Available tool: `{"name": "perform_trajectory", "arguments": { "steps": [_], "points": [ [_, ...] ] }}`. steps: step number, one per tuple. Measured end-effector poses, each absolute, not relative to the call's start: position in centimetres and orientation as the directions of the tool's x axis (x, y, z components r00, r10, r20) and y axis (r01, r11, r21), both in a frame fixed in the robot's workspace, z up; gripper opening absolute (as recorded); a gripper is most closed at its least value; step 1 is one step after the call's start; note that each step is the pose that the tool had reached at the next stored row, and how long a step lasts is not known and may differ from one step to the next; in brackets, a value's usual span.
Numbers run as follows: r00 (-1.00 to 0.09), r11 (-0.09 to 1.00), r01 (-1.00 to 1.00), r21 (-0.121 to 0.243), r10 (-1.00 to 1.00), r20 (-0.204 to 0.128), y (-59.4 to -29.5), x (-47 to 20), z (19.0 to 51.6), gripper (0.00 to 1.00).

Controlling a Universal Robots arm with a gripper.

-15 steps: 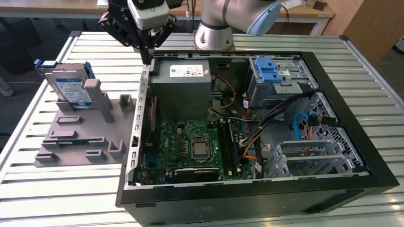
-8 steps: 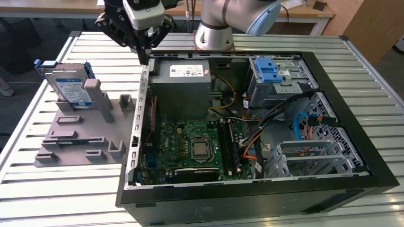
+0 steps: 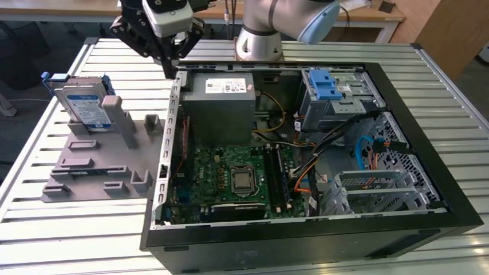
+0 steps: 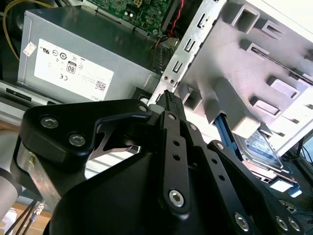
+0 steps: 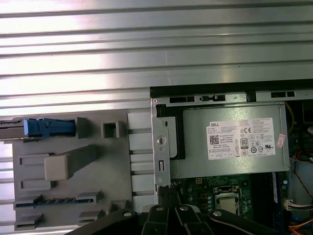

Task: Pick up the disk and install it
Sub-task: 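Reach for the disk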

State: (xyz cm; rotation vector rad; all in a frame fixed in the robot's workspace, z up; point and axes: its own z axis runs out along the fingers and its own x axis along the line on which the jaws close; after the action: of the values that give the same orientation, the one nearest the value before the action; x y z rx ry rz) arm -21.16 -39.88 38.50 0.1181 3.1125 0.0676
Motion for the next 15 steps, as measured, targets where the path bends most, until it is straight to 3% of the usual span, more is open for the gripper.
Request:
{"name": "perform_trajectory", "arguments": {
  "steps": [15],
  "points": [
    [-0.997, 0.996, 0.075, 0.044, 0.076, -0.024, -39.8, -22.5, 38.4, 0.11]
  ]
}}
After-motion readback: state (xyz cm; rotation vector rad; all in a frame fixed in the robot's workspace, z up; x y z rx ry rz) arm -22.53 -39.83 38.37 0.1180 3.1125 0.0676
